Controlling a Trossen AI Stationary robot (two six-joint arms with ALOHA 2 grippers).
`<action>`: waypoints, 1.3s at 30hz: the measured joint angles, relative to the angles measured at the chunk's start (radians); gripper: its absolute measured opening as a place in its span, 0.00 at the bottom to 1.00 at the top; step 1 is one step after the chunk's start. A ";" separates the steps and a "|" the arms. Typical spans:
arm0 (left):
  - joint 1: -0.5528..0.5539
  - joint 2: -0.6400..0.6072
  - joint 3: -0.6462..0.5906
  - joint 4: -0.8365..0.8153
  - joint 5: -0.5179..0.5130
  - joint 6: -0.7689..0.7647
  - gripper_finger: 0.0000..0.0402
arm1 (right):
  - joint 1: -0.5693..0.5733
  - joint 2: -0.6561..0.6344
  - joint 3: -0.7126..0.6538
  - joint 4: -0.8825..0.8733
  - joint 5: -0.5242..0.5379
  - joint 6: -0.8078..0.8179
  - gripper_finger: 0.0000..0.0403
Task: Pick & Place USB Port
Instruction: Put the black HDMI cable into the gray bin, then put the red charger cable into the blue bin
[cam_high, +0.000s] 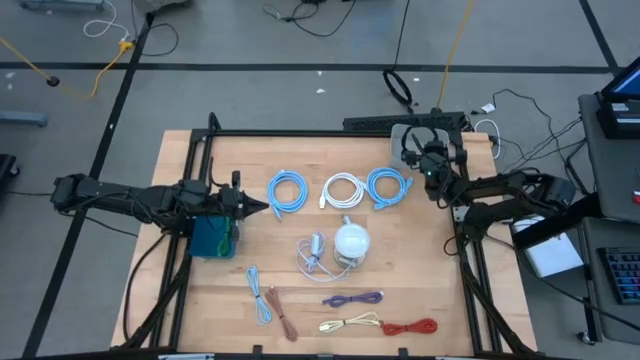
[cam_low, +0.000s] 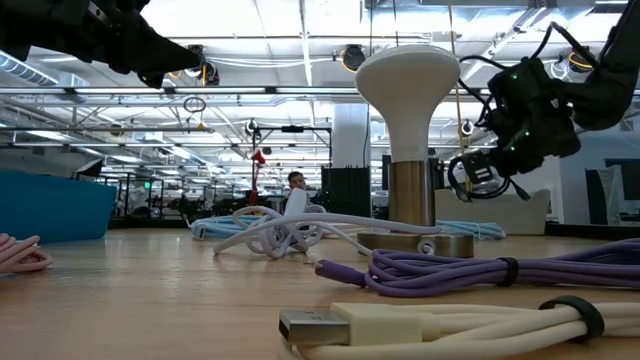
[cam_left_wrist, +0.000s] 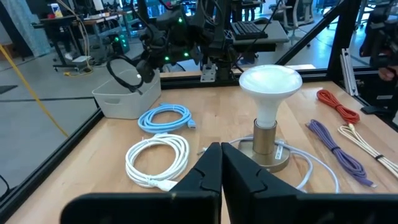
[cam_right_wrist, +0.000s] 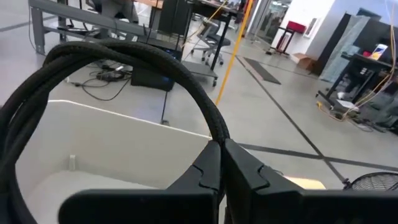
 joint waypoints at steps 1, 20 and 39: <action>0.000 0.000 0.000 0.000 0.000 -0.001 0.03 | 0.000 0.000 -0.003 0.001 0.000 0.000 0.00; 0.000 0.000 0.000 0.002 0.000 0.002 0.03 | 0.019 0.000 -0.044 0.000 -0.056 0.067 0.03; 0.000 0.000 0.000 -0.001 -0.010 0.002 0.05 | 0.101 -0.006 -0.044 0.091 -0.078 0.030 0.36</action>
